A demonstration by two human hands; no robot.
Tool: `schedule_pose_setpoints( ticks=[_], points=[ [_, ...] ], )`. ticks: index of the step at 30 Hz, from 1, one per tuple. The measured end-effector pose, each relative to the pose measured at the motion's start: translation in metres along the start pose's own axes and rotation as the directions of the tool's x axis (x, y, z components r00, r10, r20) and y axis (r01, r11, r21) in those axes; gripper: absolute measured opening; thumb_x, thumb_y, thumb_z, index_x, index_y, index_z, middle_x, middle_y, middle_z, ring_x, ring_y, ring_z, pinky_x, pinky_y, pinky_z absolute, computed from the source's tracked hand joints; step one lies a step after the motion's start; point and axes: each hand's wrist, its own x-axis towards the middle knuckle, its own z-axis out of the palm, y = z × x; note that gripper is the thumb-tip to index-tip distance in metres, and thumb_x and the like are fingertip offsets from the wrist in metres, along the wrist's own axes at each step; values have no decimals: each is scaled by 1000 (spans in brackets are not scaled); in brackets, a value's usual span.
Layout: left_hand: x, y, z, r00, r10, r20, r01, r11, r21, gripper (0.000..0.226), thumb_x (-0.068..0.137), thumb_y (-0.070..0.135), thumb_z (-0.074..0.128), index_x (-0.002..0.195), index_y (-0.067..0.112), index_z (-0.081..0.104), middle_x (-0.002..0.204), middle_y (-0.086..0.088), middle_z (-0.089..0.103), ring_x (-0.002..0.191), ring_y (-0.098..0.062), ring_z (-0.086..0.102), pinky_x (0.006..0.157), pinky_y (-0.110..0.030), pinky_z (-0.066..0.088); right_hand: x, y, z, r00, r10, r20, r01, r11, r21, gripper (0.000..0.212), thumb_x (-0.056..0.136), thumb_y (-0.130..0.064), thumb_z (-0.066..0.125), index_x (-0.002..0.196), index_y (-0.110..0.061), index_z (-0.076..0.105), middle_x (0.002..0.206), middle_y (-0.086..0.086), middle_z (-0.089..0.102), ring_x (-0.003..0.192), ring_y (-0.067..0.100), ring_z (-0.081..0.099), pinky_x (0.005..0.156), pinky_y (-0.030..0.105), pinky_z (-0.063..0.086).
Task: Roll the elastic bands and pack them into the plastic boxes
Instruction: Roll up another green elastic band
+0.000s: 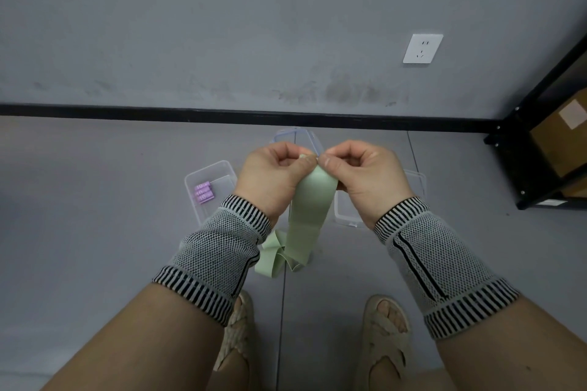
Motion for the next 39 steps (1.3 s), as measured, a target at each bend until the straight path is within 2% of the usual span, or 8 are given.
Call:
schedule_pose_setpoints(
  ticks=[13, 17, 20, 23, 30, 32, 35, 39],
  points=[
    [-1, 4, 1, 996, -83, 38, 88, 983, -160, 21, 82, -13, 55, 76, 7, 60, 68, -8, 64, 61, -17, 61, 60, -25, 53, 3, 2, 1, 997, 74, 25, -77, 988, 138, 26, 77, 7, 67, 66, -16, 66, 82, 18, 59, 79, 28, 55, 86, 51, 51],
    [-1, 3, 2, 997, -70, 17, 72, 988, -135, 23, 81, -13, 55, 74, 8, 60, 70, -8, 64, 62, -17, 60, 62, -26, 52, 2, 3, 3, 1000, 7, -23, -6, 999, 45, 24, 77, 3, 69, 67, -19, 66, 77, 17, 61, 73, 25, 55, 79, 48, 53],
    [-2, 2, 4, 999, -52, 8, 52, 992, -116, 18, 79, -8, 64, 75, 10, 61, 68, -6, 64, 63, -16, 61, 64, -26, 52, 1, 2, 4, 996, -52, -72, 50, 998, -35, 25, 77, 0, 71, 66, -22, 65, 73, 14, 63, 69, 22, 56, 75, 48, 54],
    [-2, 3, 3, 999, -33, -9, 32, 993, -112, 14, 79, -3, 66, 75, 10, 62, 66, -5, 64, 60, -15, 61, 59, -24, 51, -1, 1, 5, 993, -89, -75, 85, 995, -56, 25, 78, -1, 71, 67, -23, 66, 75, 17, 66, 69, 23, 58, 73, 47, 55],
    [-2, 6, -2, 999, 29, -15, -31, 996, -79, 19, 82, -8, 61, 74, 10, 61, 60, -1, 64, 56, -12, 60, 57, -22, 51, -2, -1, 3, 999, -38, 2, 37, 994, 107, 16, 86, 0, 63, 90, -15, 67, 76, 2, 67, 74, 16, 65, 78, 37, 57],
    [-1, 6, -2, 999, 48, -23, -49, 997, -53, 20, 82, -8, 61, 74, 11, 61, 58, 0, 63, 57, -12, 60, 59, -22, 51, -2, -2, 1, 999, -31, -12, 32, 996, 78, 5, 89, -9, 62, 88, -11, 67, 73, 3, 68, 70, 17, 66, 72, 36, 58],
    [-2, 6, -3, 998, 64, -24, -65, 997, -36, 22, 82, -8, 62, 73, 12, 62, 60, 0, 63, 59, -14, 60, 63, -25, 51, -3, -3, 0, 999, -39, -27, 40, 999, 11, 9, 87, -12, 65, 79, -10, 66, 64, 1, 67, 59, 13, 63, 61, 29, 56],
    [-2, 7, -3, 998, 60, -11, -60, 996, -63, 22, 81, -10, 61, 75, 11, 62, 69, -4, 64, 62, -13, 62, 64, -24, 53, -3, -4, 0, 998, -57, -27, 57, 998, 3, 11, 84, -5, 68, 77, -12, 66, 71, 9, 69, 63, 18, 64, 65, 33, 57]
  ],
)
